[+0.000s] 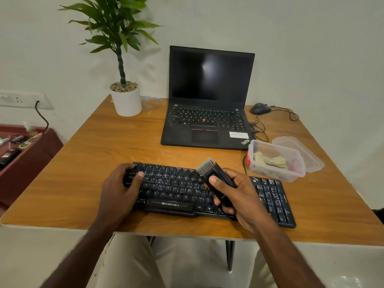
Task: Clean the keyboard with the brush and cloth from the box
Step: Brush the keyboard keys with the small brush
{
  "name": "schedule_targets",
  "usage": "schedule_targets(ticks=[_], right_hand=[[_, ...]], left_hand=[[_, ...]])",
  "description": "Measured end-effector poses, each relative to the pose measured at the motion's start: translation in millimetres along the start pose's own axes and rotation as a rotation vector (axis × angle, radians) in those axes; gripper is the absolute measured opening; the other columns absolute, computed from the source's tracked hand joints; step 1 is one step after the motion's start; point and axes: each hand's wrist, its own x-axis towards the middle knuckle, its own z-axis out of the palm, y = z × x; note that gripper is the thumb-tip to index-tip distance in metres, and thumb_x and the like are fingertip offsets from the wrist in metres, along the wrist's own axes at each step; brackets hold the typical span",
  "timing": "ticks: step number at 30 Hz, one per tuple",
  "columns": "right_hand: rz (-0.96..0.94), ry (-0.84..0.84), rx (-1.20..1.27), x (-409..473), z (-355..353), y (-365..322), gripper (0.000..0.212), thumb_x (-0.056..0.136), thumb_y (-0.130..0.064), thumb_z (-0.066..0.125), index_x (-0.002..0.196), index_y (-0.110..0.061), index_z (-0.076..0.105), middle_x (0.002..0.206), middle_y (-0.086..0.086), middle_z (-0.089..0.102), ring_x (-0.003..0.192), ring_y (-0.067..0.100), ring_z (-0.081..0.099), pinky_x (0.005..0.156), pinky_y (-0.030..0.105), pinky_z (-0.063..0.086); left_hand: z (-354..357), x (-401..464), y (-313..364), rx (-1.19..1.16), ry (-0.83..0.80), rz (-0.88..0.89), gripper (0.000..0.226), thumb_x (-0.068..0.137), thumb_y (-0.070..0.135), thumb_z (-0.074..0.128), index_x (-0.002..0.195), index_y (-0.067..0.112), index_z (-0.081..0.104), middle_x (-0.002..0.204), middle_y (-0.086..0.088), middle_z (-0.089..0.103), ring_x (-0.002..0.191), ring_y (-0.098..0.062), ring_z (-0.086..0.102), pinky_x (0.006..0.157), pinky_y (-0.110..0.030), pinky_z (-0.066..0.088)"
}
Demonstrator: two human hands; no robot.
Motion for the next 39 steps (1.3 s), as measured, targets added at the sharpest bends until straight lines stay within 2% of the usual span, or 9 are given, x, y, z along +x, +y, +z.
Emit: schedule_targets(ticks=[4, 8, 12, 16, 21, 27, 31, 34, 39], right_hand=[[0.011, 0.011, -0.118, 5.1, 1.6, -3.4, 0.037, 0.088, -0.012, 0.076, 0.118, -0.022, 0.056, 0.097, 0.005, 0.067, 0.069, 0.017, 0.061, 0.043, 0.025, 0.040], [-0.039, 0.082, -0.043, 10.4, 6.7, -7.9, 0.036, 0.083, -0.013, 0.079, 0.111, -0.016, 0.057, 0.097, 0.005, 0.072, 0.067, 0.023, 0.064, 0.041, 0.026, 0.041], [-0.032, 0.061, 0.021, 16.1, 13.3, -8.5, 0.035, 0.078, -0.012, 0.082, 0.109, -0.016, 0.066, 0.091, 0.009, 0.073, 0.067, 0.023, 0.060, 0.044, 0.025, 0.042], [-0.030, 0.141, 0.041, 23.9, 18.5, -5.4, 0.026, 0.077, -0.007, 0.083, 0.097, -0.012, 0.068, 0.089, 0.012, 0.069, 0.062, 0.014, 0.053, 0.044, 0.021, 0.041], [-0.070, 0.234, 0.107, 26.8, 24.7, -9.1, 0.025, 0.076, -0.001, 0.082, 0.088, -0.014, 0.063, 0.088, 0.012, 0.066, 0.056, 0.010, 0.049, 0.042, 0.018, 0.039], [-0.108, 0.264, 0.039, 29.1, 32.5, -17.1, 0.029, 0.072, 0.004, 0.083, 0.085, -0.011, 0.062, 0.084, 0.010, 0.071, 0.054, 0.003, 0.062, 0.044, 0.014, 0.044], [-0.128, 0.239, 0.006, 35.9, 39.8, -16.7, 0.031, 0.071, 0.000, 0.086, 0.095, -0.007, 0.068, 0.084, 0.007, 0.073, 0.055, 0.002, 0.062, 0.047, 0.013, 0.044], [-0.152, 0.192, -0.075, 44.3, 48.9, -18.2, 0.033, 0.070, -0.006, 0.089, 0.098, -0.013, 0.072, 0.089, 0.000, 0.077, 0.076, 0.009, 0.071, 0.061, 0.020, 0.053], [-0.249, 0.109, -0.255, 74.1, 73.4, -20.7, 0.032, 0.071, -0.010, 0.090, 0.098, -0.018, 0.074, 0.095, 0.000, 0.077, 0.094, 0.017, 0.073, 0.085, 0.045, 0.060]], left_hand=[[-2.6, -1.0, 2.6, 0.086, -0.086, 0.007, 0.050, 0.083, 0.029, 0.078, 0.125, 0.009, 0.057, 0.111, 0.004, 0.059, 0.098, -0.013, 0.057, 0.082, -0.028, 0.042], [-10.3, 2.3, -3.3, 0.122, -0.183, 0.024, 0.070, 0.081, 0.045, 0.076, 0.136, 0.013, 0.048, 0.126, 0.000, 0.055, 0.107, -0.010, 0.051, 0.090, -0.031, 0.044], [-11.9, 0.0, -7.2, 0.184, -0.235, -0.029, 0.093, 0.076, 0.082, 0.050, 0.143, 0.019, 0.040, 0.137, -0.003, 0.053, 0.119, -0.020, 0.052, 0.101, -0.044, 0.047], [-6.9, -1.5, -6.6, 0.272, -0.250, -0.003, 0.104, 0.075, 0.089, 0.032, 0.147, 0.015, 0.036, 0.149, -0.007, 0.047, 0.137, -0.026, 0.042, 0.118, -0.047, 0.028], [-7.8, -2.0, -6.9, 0.293, -0.251, 0.018, 0.105, 0.076, 0.088, 0.026, 0.150, 0.013, 0.034, 0.151, -0.007, 0.045, 0.140, -0.023, 0.039, 0.120, -0.042, 0.022], [-7.4, -1.3, -3.5, 0.312, -0.244, 0.031, 0.102, 0.077, 0.085, 0.031, 0.148, 0.012, 0.036, 0.150, -0.007, 0.046, 0.137, -0.024, 0.042, 0.119, -0.043, 0.023], [-7.1, -1.3, -6.2, 0.334, -0.239, 0.024, 0.103, 0.077, 0.087, 0.032, 0.149, 0.014, 0.035, 0.151, -0.006, 0.045, 0.142, -0.021, 0.037, 0.121, -0.042, 0.019], [-7.0, -1.7, -8.5, 0.350, -0.240, 0.018, 0.105, 0.076, 0.089, 0.030, 0.150, 0.014, 0.036, 0.153, -0.005, 0.044, 0.145, -0.018, 0.033, 0.122, -0.042, 0.017], [-11.9, -7.0, -2.4, 0.331, -0.203, 0.001, 0.099, 0.077, 0.083, 0.040, 0.141, 0.008, 0.050, 0.141, -0.010, 0.057, 0.132, -0.025, 0.051, 0.117, -0.041, 0.027]])
